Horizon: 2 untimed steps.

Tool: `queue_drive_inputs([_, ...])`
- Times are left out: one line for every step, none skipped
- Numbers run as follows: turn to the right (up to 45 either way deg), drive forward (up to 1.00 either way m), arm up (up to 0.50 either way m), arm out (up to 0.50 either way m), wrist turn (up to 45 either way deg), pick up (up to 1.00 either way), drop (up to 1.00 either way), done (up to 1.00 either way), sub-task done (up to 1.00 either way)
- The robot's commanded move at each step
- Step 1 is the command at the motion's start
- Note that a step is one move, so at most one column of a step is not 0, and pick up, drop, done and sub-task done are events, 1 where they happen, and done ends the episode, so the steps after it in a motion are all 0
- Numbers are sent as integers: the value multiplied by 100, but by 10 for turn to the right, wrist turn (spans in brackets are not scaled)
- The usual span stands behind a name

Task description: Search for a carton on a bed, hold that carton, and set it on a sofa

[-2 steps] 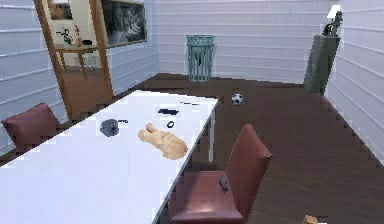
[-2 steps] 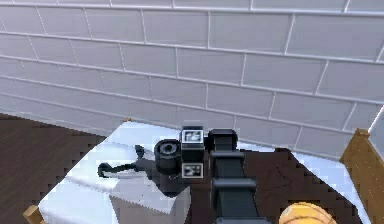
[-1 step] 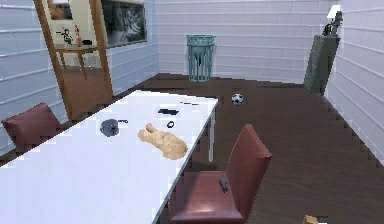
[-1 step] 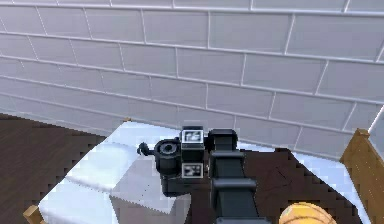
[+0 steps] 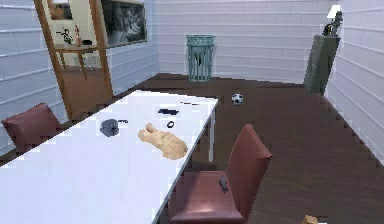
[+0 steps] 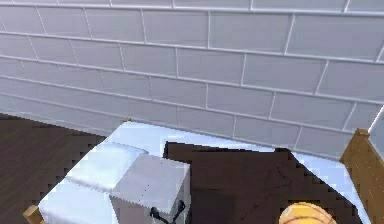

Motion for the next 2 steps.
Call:
queue_drive_inputs([0, 0, 0, 0, 0, 100, 0, 0, 0])
queue_drive_inputs([0, 0, 10, 0, 0, 0, 0, 0, 0])
